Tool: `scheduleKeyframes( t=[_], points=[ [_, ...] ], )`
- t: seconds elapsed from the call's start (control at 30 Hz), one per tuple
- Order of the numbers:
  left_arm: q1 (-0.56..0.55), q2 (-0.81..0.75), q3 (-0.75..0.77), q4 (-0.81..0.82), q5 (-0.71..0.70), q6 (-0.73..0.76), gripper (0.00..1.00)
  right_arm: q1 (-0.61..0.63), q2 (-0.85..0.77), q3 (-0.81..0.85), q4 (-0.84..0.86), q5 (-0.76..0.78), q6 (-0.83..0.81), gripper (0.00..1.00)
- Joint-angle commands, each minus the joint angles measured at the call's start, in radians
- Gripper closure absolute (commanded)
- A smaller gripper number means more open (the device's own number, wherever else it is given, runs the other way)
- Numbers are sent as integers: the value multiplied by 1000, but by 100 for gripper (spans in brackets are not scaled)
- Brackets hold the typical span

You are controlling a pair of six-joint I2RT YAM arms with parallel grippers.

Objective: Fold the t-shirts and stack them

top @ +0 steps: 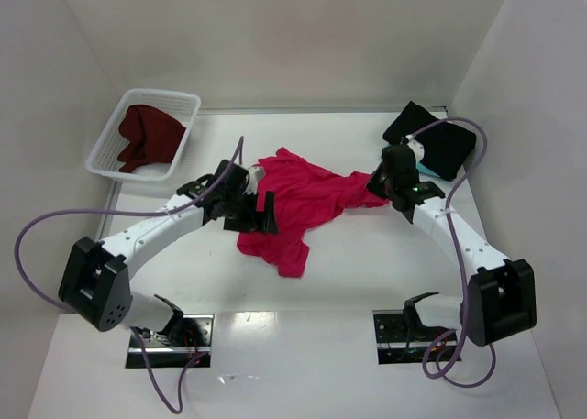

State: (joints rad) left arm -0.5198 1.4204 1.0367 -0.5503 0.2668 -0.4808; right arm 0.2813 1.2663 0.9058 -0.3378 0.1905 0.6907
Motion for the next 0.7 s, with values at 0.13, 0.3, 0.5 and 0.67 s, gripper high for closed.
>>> scheduleKeyframes(
  t=[0.13,0.3,0.5,0.67],
  points=[
    [0,-227,-207,35,-52,-335,0,-79,-56,90,-41,36,-77,100],
    [0,-200,-247,44,-72,-344,0,-88,-33,90,-17,-5,-86,100],
    [0,-202,-355,168,-152,-464,1,-88,-33,68,3,-14,-86,100],
    [0,-109,-379,220,-152,-478,6,-97,-33,68,3,-5,-95,100]
  ],
)
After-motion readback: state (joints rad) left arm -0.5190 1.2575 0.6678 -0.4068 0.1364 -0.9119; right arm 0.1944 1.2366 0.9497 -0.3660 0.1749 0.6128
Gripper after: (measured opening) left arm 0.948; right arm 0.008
